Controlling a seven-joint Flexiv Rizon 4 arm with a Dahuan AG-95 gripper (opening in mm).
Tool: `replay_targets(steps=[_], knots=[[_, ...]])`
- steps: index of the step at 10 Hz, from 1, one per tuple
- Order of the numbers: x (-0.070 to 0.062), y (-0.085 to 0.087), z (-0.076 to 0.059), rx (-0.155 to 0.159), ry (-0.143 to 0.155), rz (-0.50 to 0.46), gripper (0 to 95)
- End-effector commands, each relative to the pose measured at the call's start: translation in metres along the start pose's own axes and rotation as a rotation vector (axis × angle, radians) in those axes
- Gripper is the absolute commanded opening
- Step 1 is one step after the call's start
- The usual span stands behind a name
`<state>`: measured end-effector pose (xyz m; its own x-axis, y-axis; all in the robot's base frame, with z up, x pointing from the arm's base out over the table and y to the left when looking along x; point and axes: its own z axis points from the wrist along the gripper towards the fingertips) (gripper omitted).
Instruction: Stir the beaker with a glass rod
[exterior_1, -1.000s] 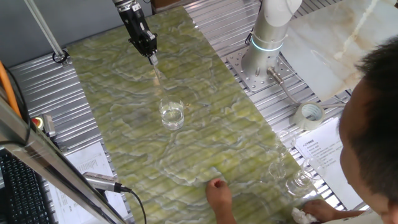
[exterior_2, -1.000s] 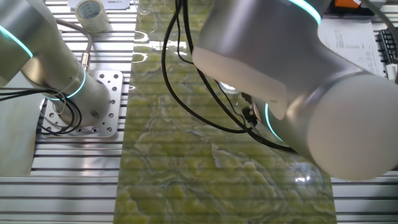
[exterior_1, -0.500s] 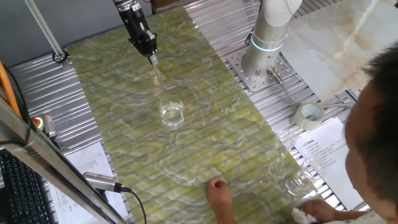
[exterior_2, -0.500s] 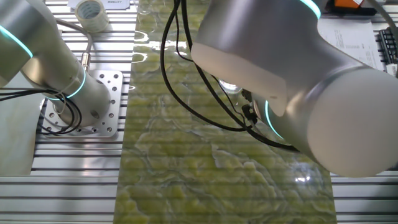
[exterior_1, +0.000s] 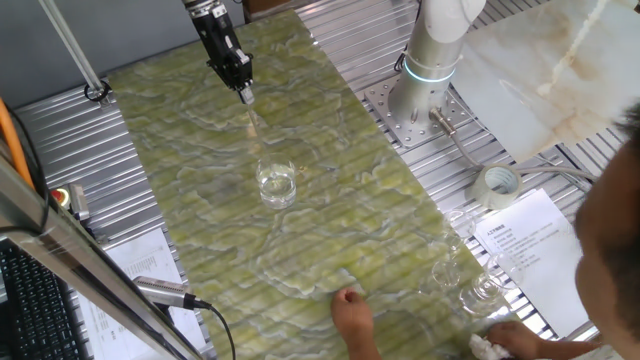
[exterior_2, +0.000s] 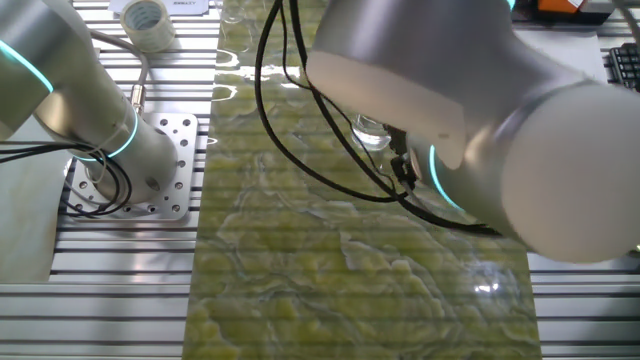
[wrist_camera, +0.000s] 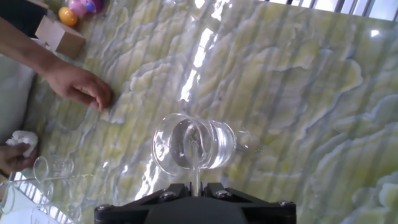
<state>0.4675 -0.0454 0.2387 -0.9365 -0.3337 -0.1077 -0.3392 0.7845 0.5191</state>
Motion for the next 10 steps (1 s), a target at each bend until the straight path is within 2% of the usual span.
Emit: replay_targets(steps=[1,5,7,10], knots=[[-0.002,0.002,-0.002,0.010,0.008,0.003,0.0],[-0.007,0.013,0.001,0.036,0.020,0.018,0.0],[-0.010,0.019,0.003,0.070,0.032,0.021,0.0],[-0.012,0.026,0.002,0.089,0.042,0.024,0.0]])
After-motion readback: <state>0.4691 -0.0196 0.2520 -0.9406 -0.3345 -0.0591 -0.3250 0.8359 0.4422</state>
